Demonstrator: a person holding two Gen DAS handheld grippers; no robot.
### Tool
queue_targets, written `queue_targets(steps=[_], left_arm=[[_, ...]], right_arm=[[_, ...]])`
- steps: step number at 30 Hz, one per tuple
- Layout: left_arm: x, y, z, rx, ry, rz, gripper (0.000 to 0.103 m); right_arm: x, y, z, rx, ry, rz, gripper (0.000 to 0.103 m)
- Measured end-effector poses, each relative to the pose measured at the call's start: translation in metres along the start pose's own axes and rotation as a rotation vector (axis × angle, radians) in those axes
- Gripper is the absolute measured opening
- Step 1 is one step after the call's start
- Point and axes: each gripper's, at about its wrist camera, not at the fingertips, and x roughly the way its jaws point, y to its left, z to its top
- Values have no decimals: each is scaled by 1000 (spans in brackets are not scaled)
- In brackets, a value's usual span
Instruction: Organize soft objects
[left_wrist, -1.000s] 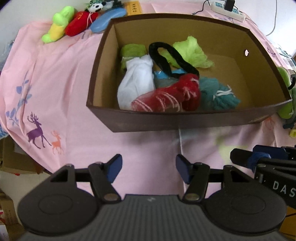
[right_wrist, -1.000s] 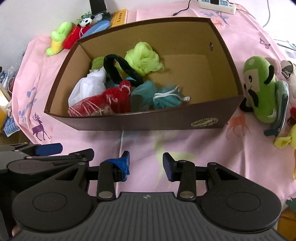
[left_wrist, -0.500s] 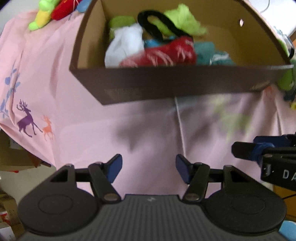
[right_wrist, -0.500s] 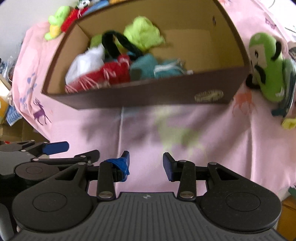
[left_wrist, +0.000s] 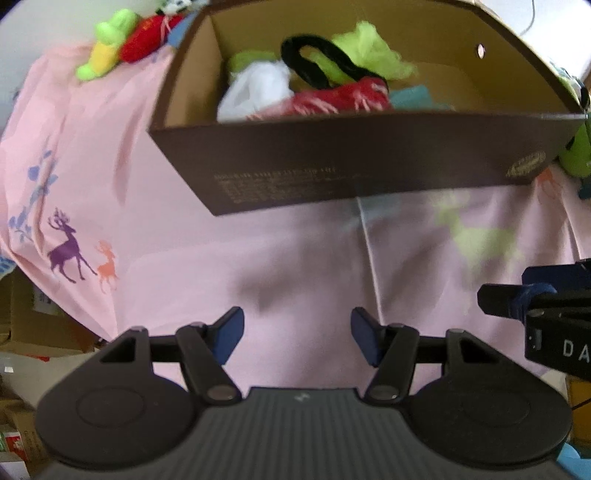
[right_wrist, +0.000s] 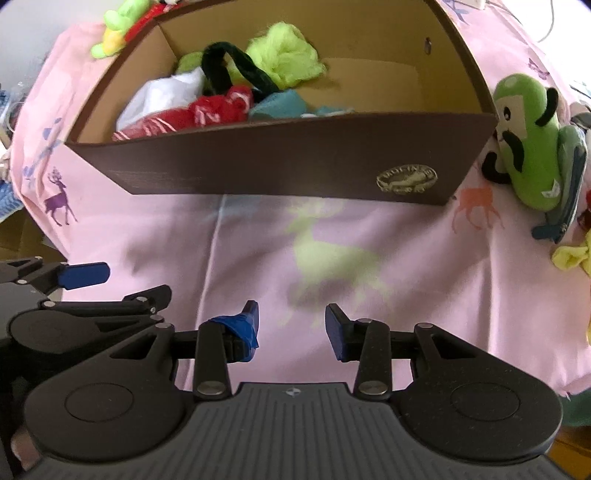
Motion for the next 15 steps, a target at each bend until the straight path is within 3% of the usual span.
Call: queue_targets(steps=[9, 15], left_arm=[[-30, 7, 19, -62, -111, 77, 62], [-50, 12, 48, -89, -199, 73, 62]], right_arm=[[-21, 9, 16, -92, -96, 43, 23], [-42, 11, 38, -95, -200, 59, 23]])
